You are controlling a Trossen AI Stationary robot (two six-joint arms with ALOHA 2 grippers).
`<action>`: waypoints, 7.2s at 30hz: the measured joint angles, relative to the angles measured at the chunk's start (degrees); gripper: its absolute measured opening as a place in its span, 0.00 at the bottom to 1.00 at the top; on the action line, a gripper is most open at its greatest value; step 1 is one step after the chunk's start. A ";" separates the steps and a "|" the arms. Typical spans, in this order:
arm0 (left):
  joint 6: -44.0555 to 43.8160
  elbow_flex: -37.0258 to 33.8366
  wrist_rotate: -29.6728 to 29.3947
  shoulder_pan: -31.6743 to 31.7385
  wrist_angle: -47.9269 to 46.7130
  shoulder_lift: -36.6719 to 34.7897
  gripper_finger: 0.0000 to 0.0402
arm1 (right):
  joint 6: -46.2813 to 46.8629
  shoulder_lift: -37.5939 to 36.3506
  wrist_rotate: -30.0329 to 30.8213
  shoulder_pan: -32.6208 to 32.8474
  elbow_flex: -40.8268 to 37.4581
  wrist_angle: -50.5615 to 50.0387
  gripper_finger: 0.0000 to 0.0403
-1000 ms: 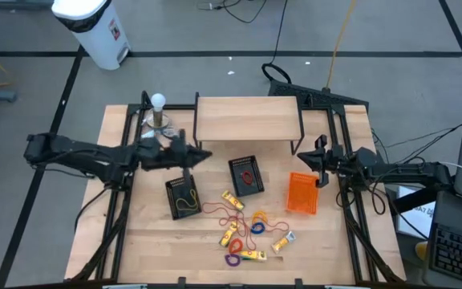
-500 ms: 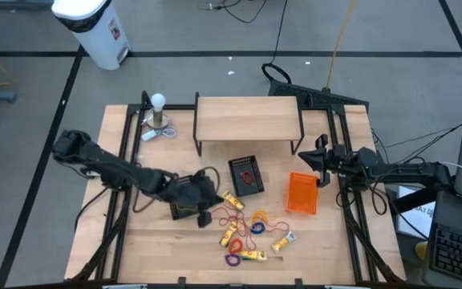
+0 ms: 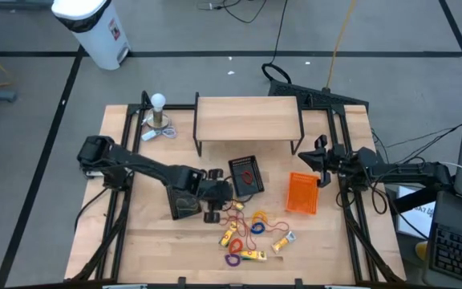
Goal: Pick & Place Office Desk Supplies
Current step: Put the crayon box into the orange bin
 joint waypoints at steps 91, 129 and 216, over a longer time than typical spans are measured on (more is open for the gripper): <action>12.82 -0.20 9.16 7.09 6.74 13.83 0.22 | -4.62 -0.04 1.52 0.02 -0.02 6.91 0.00; 12.54 -0.26 3.57 2.91 -3.37 -19.49 0.17 | -4.52 -0.04 1.52 0.02 -0.02 6.09 0.00; 2.03 -68.75 -3.41 7.42 57.23 -77.45 0.23 | 1.63 -0.03 -0.05 0.02 -0.01 2.93 0.00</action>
